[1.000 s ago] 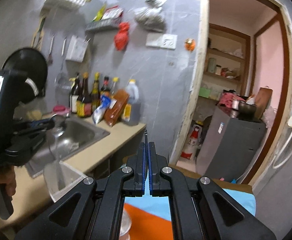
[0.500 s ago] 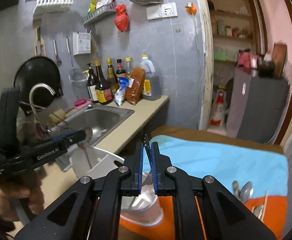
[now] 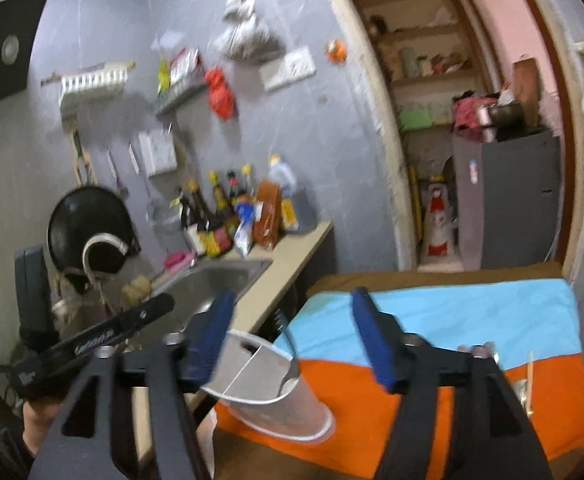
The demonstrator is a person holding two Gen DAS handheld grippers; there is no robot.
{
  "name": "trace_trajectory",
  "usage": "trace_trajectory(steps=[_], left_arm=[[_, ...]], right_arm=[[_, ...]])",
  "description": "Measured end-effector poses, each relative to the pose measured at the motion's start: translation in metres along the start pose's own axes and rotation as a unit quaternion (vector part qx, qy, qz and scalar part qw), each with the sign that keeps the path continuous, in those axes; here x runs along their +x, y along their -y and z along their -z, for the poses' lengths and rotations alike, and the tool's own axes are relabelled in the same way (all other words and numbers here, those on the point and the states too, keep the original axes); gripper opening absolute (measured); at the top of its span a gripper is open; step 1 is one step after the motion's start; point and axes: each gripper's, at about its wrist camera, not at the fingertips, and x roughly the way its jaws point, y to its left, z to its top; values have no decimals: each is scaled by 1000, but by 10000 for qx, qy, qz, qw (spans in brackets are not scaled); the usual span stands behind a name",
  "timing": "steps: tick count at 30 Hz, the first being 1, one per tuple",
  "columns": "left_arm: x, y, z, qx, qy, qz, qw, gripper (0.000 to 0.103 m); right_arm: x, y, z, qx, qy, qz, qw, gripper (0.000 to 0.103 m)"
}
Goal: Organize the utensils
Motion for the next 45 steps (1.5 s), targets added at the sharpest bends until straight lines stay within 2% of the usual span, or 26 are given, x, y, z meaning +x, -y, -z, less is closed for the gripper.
trace_trajectory(steps=[1, 2, 4, 6, 7, 13, 17, 23, 26, 29, 32, 35, 37, 41, 42, 44, 45], left_arm=[[-5, 6, -1, 57, 86, 16, 9999, 80], [-10, 13, -2, 128, 196, 9, 9997, 82], [-20, 29, -3, 298, 469, -62, 9984, 95], [-29, 43, -2, 447, 717, -99, 9964, 101], [-33, 51, -1, 546, 761, -68, 9956, 101], [-40, 107, 20, 1226, 696, 351, 9894, 101], [-39, 141, 39, 1406, 680, 650, 9856, 101], [-26, 185, 70, 1766, 547, 685, 9804, 101], [-16, 200, 85, 1893, 421, 714, 9784, 101], [3, 216, 104, 2043, 72, 418, 9780, 101], [22, 232, 125, 2351, -312, 168, 9713, 101], [45, 238, 145, 2393, -680, 221, 9683, 101], [62, 235, 154, 2320, -917, 211, 9681, 101], [97, 235, 170, 2327, -1355, 10, 9630, 101], [106, 236, 173, 2373, -1432, -51, 9608, 100], [122, 236, 179, 2421, -1613, -135, 9567, 93], [134, 235, 183, 2416, -1758, -183, 9541, 85]], right_arm=[[-11, 4, -3, 27, 170, 79, 9998, 87], [-18, 7, -6, 35, 292, 154, 9994, 93], [-36, 15, -10, 8, 538, 301, 9981, 103], [-53, 22, -13, -90, 772, 434, 9960, 103], [-59, 26, -13, -126, 836, 487, 9952, 103], [-103, 54, -9, -407, 1133, 839, 9892, 103], [-126, 77, -3, -385, 976, 969, 9898, 103], [-149, 110, 12, -331, 848, 1383, 9862, 103], [-149, 130, 21, -215, 723, 1569, 9847, 103], [-141, 150, 33, -149, 432, 1634, 9855, 103], [-125, 177, 47, 71, 68, 1614, 9868, 103], [-109, 203, 60, 286, -309, 1597, 9863, 103], [-99, 218, 67, 433, -480, 1530, 9861, 98], [-74, 242, 78, 537, -899, 1518, 9828, 74], [-67, 247, 82, 575, -992, 1495, 9821, 71], [-56, 254, 87, 643, -1165, 1433, 9807, 61], [-50, 256, 90, 662, -1254, 1373, 9803, 57]])
